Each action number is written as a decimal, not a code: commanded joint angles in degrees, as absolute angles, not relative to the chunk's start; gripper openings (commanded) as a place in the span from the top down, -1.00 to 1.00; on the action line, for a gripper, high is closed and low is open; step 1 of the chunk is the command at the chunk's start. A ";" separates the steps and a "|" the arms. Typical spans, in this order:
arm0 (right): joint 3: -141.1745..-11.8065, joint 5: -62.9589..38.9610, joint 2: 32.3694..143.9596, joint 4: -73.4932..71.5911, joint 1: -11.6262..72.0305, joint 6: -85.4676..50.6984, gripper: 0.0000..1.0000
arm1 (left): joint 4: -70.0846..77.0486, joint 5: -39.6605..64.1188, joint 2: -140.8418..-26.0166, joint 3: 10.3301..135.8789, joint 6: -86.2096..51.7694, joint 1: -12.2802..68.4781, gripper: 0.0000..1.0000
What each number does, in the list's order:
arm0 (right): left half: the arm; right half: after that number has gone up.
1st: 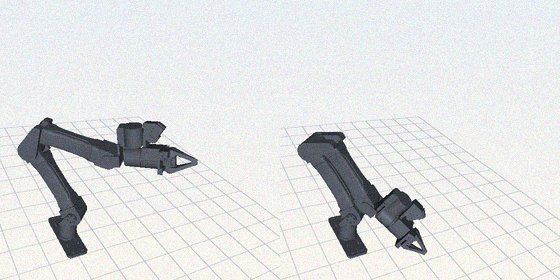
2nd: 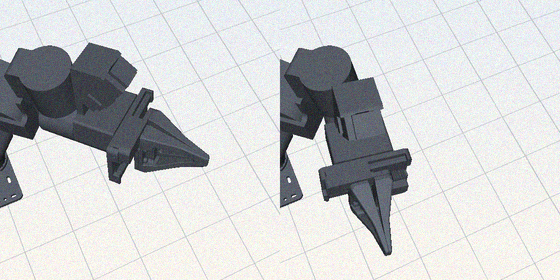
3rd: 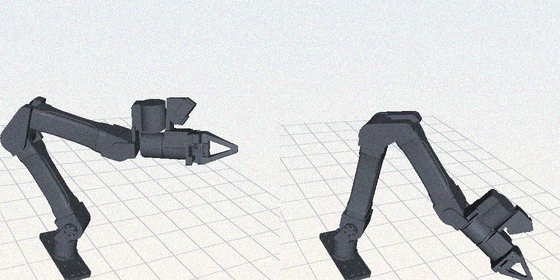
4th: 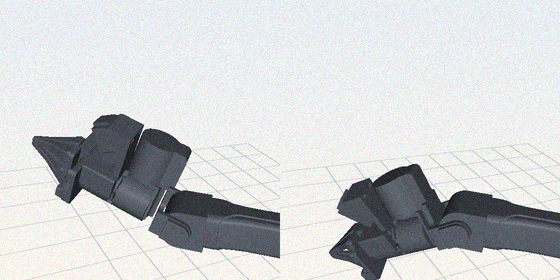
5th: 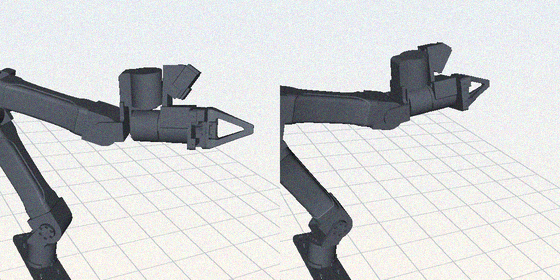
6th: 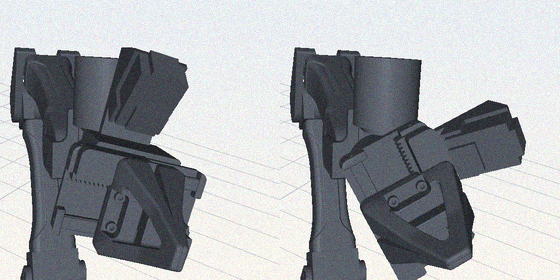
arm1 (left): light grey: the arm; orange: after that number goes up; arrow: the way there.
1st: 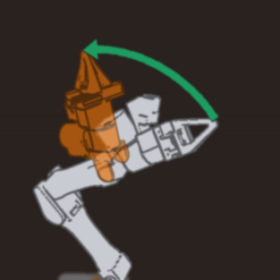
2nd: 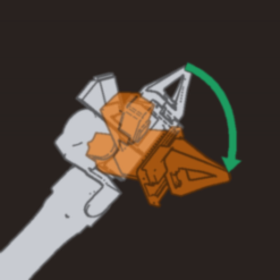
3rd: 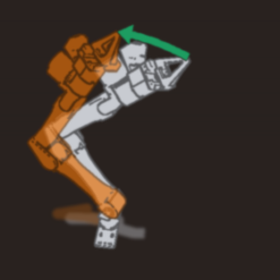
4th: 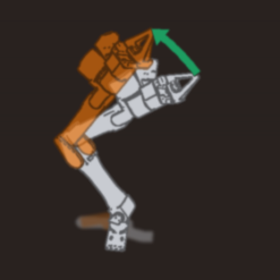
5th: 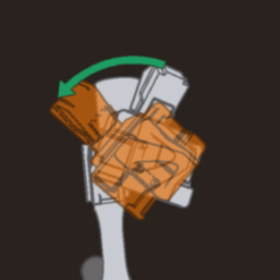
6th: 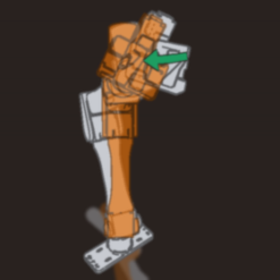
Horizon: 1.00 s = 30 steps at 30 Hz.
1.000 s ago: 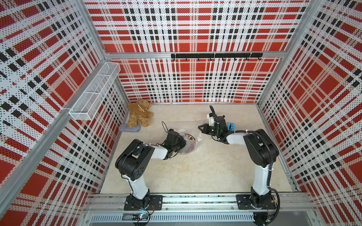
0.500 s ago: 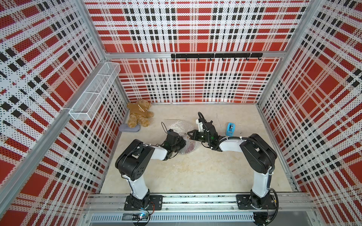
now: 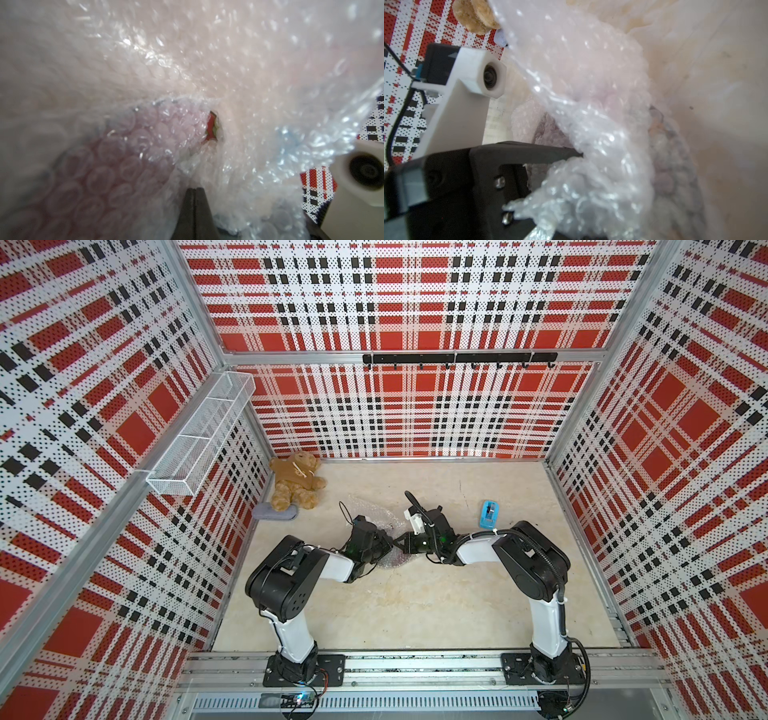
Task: Wrap dinner plates in bubble wrap
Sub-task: Wrap the plate in the bubble wrap.
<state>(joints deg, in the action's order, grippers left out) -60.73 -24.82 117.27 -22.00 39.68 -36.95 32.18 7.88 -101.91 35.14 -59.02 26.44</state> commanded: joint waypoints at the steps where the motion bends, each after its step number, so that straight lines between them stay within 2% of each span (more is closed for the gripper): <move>1: -62.09 -27.79 120.32 -13.12 41.04 -28.88 1.00 | 29.89 8.83 -101.22 31.32 -59.31 25.02 1.00; 3: -63.07 -25.87 120.76 -9.72 41.05 -27.23 1.00 | 31.10 9.78 -98.20 30.28 -58.85 24.14 1.00; 7: -62.92 -23.13 120.52 -8.10 41.09 -26.78 1.00 | 31.22 10.22 -89.39 28.38 -56.54 22.58 0.72; 9: -62.73 -22.30 120.40 -8.06 41.09 -27.05 1.00 | 30.61 9.46 -85.02 27.34 -54.82 22.11 0.65; 14: -62.55 -22.39 120.63 -8.42 41.05 -27.84 1.00 | 26.41 11.09 -79.09 27.24 -42.95 22.08 0.50; 17: -62.67 -22.32 120.52 -8.55 41.04 -27.94 1.00 | 20.30 9.36 -79.04 30.14 -33.44 23.50 0.33; 21: -62.75 -22.15 120.50 -8.84 41.05 -28.27 1.00 | 12.36 5.81 -82.66 35.75 -24.01 26.87 0.30; 24: -62.82 -22.14 120.59 -9.14 41.09 -28.53 1.00 | 9.93 2.81 -86.38 39.05 -22.11 28.49 0.24; 30: -62.56 -22.19 120.53 -9.37 41.05 -28.74 1.00 | 12.17 3.89 -91.26 41.60 -23.22 29.67 0.23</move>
